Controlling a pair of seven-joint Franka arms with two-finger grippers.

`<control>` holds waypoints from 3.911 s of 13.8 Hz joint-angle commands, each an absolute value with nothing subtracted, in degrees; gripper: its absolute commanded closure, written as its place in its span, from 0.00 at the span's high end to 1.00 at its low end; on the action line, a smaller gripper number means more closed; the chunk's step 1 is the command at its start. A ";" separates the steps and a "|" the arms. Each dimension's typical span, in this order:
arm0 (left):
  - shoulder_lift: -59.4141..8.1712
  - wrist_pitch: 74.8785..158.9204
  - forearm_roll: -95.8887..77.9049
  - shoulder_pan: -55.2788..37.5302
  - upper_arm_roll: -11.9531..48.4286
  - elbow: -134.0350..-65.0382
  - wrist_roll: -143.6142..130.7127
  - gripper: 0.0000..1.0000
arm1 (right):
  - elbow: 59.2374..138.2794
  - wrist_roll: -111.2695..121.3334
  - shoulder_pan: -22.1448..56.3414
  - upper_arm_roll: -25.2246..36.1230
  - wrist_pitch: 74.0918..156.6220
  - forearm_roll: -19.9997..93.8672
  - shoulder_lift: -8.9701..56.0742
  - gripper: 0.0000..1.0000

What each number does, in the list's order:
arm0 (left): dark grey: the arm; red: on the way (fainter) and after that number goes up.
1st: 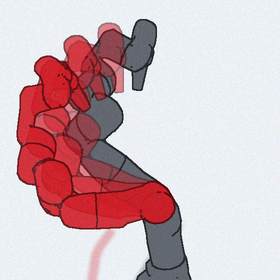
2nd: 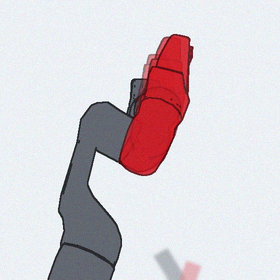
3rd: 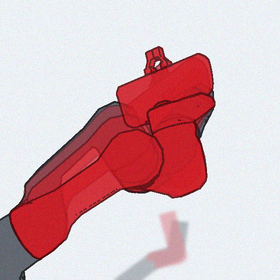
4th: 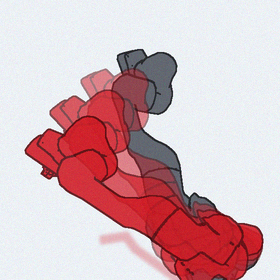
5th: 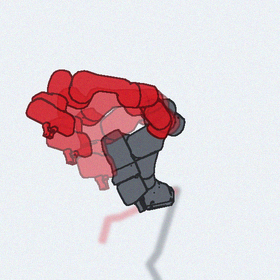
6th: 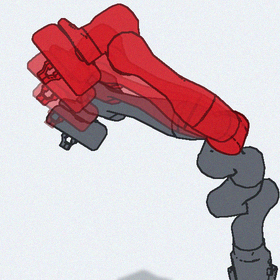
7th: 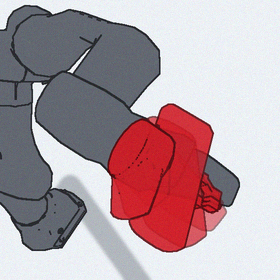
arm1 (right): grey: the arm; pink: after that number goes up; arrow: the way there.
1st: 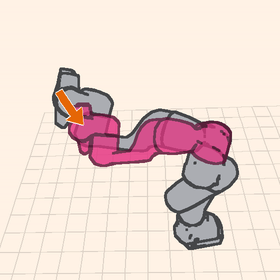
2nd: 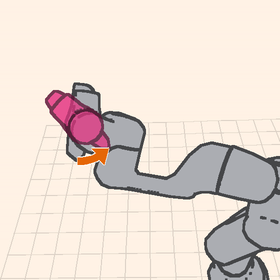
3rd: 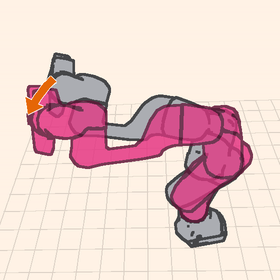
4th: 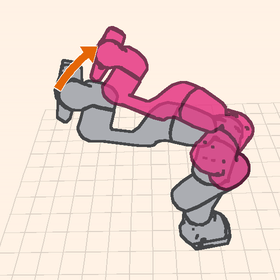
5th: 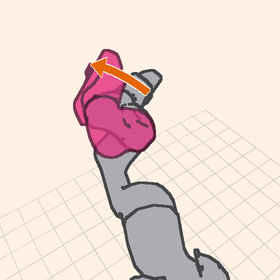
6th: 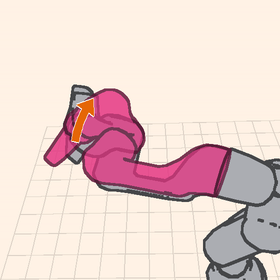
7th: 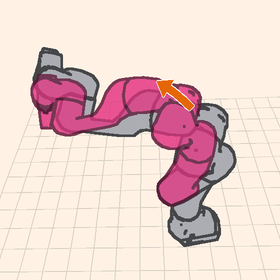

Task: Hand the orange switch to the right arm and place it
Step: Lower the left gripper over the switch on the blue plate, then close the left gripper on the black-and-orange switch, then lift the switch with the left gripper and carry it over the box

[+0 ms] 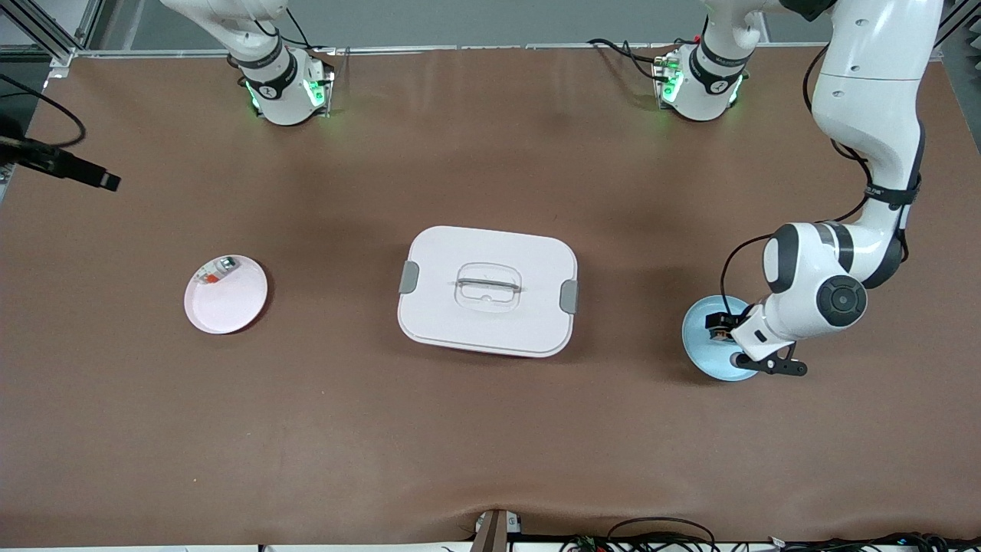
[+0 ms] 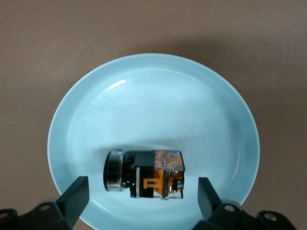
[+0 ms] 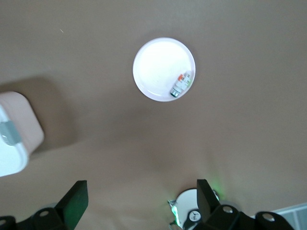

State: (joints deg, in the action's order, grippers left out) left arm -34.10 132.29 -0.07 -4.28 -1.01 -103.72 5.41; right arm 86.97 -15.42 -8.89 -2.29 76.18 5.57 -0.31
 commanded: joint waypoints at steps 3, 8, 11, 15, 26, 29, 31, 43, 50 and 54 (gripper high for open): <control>-35.33 135.09 0.09 -3.96 -0.88 -104.15 6.42 1.00 | 87.19 -13.80 -9.58 -2.99 79.89 5.10 -0.26 1.00; -35.51 135.79 0.09 -3.87 -0.88 -104.15 6.42 1.00 | 87.54 -13.71 -9.49 -2.99 83.84 4.31 0.09 1.00; -35.51 135.88 0.09 -3.87 -0.88 -104.15 6.33 0.91 | 87.45 -13.62 -9.23 -3.08 84.82 4.13 0.96 1.00; -36.30 137.02 0.09 -3.96 -0.88 -104.50 6.33 0.79 | 87.27 -13.62 -9.67 -2.99 84.73 3.60 1.14 1.00; -34.20 136.59 -0.35 -3.78 -0.88 -105.21 5.89 0.23 | 87.28 -13.36 -7.31 -4.21 85.60 -1.48 0.97 1.00; -31.21 133.08 -0.88 -3.52 -0.79 -105.12 5.36 0.23 | 87.36 -14.41 -6.42 -4.31 86.04 -0.79 0.97 1.00; -27.88 127.65 -1.14 -2.90 -0.79 -104.86 4.58 0.23 | 87.36 -14.59 -6.42 -4.31 86.04 0.87 0.97 1.00; -15.29 91.15 -16.95 -3.43 3.50 -86.06 -37.19 0.23 | 87.63 -19.54 -2.55 -4.22 86.66 2.64 1.41 1.00; -15.38 93.42 -32.86 -3.78 8.69 -81.21 -69.05 0.23 | 87.63 -14.85 -2.55 -4.04 87.27 3.08 1.67 1.00; -15.99 102.97 -37.27 -5.52 12.65 -81.30 -83.46 0.23 | 87.80 -10.14 -2.81 -4.04 86.75 2.64 1.67 1.00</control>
